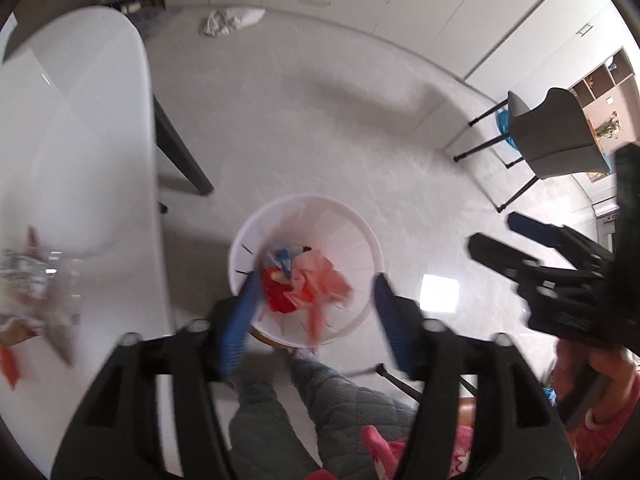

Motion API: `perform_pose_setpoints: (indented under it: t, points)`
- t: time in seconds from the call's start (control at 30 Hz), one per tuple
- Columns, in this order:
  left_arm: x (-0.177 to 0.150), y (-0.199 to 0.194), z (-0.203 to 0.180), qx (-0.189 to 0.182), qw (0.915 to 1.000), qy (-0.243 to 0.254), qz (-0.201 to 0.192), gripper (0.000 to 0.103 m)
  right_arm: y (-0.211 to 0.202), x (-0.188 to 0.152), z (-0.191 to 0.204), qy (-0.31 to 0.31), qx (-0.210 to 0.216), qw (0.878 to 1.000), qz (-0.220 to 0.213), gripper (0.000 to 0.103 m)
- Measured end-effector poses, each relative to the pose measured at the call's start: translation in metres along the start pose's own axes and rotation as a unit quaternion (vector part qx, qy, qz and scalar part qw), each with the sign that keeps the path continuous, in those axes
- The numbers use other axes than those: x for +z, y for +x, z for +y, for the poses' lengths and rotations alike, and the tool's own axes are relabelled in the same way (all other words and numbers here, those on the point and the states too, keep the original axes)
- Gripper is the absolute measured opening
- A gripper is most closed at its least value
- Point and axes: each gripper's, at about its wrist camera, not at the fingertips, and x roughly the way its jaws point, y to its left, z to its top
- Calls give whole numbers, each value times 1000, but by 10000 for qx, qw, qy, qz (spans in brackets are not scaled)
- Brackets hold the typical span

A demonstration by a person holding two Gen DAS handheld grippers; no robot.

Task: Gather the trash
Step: 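Open both grippers over the bin to drop the sponge and pink tissue, then grasp the red snack packet on the table with the left gripper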

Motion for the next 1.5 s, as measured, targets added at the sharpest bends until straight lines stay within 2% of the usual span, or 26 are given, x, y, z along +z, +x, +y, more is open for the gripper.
perform_pose_setpoints:
  t: [0.03,0.13,0.23,0.33,0.47,0.57,0.6,0.73,0.93,1.03,1.27,1.5]
  points:
    - [2,8,-1,-22,10000,-31,73,72,2,-1,-1,5,2,10000,-7,88]
    - [2,18,-4,-24,9999,-83,148,76,4,-3,-3,22,26,10000,23,88]
    - [1,13,-6,34,9998,-192,92,81,8,-4,-3,29,33,10000,90,88]
    - [-6,-11,0,189,9993,-234,-208,87,4,-2,2,23,66,10000,60,88]
    - [-13,-57,5,423,9958,-314,-755,90,-13,5,16,-64,180,9998,-93,88]
    - [-23,-105,14,629,9883,-465,-1310,95,-35,13,36,-249,298,9987,-321,89]
    - [-29,-120,19,689,9849,-544,-1492,95,-43,16,44,-327,355,9979,-426,94]
    - [-55,-172,46,977,9694,-934,-2049,95,-74,24,81,-710,526,9923,-873,98]
    - [-102,-212,100,1477,9464,-1542,-2422,95,-88,30,144,-1393,822,9808,-1092,100]
    - [-122,-219,130,1700,9367,-1828,-2454,95,-88,28,176,-1735,982,9739,-1085,100]
    - [-156,-209,197,1811,9268,-2364,-2287,95,-84,17,227,-2151,1188,9646,-953,100]
    - [-165,-159,258,2107,9308,-2284,-1926,95,-81,7,261,-2285,1199,9627,-817,100]
